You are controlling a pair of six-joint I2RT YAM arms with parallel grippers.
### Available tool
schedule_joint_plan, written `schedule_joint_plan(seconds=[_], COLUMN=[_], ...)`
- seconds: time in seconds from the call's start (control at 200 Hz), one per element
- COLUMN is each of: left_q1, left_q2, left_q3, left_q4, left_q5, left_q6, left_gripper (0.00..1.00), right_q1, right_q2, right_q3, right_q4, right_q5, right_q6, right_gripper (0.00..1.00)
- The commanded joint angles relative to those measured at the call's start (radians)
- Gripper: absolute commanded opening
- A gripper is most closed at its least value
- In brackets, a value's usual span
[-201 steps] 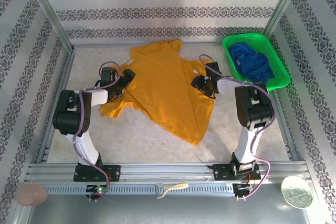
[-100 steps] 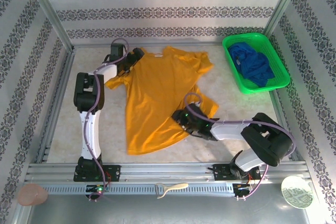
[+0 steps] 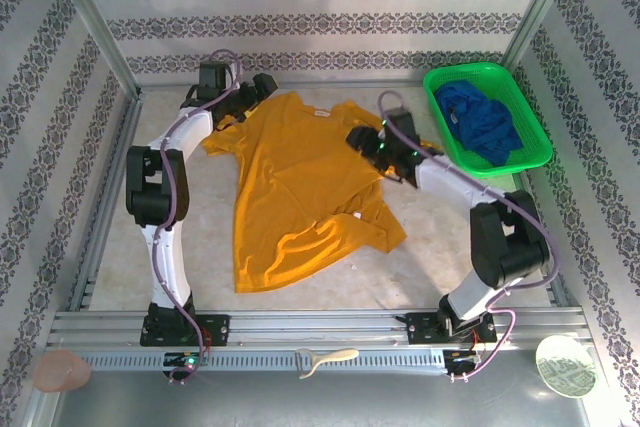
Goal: Fold the inside-out t-shirt
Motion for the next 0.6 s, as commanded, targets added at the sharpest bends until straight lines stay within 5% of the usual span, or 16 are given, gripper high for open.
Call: schedule_joint_plan(seconds=[0.0,0.32,0.595], left_q1=[0.006,-0.053,-0.043], left_q2=[0.019,0.011,0.105], left_q3=[-0.102,-0.24,-0.181], left_q4=[0.098,0.226,0.207], left_q5=[0.037,0.045,0.02], left_q6=[-0.022,-0.072,-0.067], left_gripper=[1.0,1.0,1.0], right_q1=[-0.049,-0.085,-0.118], right_q2=[0.051,0.305,0.622], right_q3=[0.023,0.225,0.537], right_q4=[-0.125,-0.152,-0.285], right_q5=[-0.074,0.022,0.078], right_q6=[-0.107,-0.111,0.095], right_gripper=[0.55,0.51,0.51])
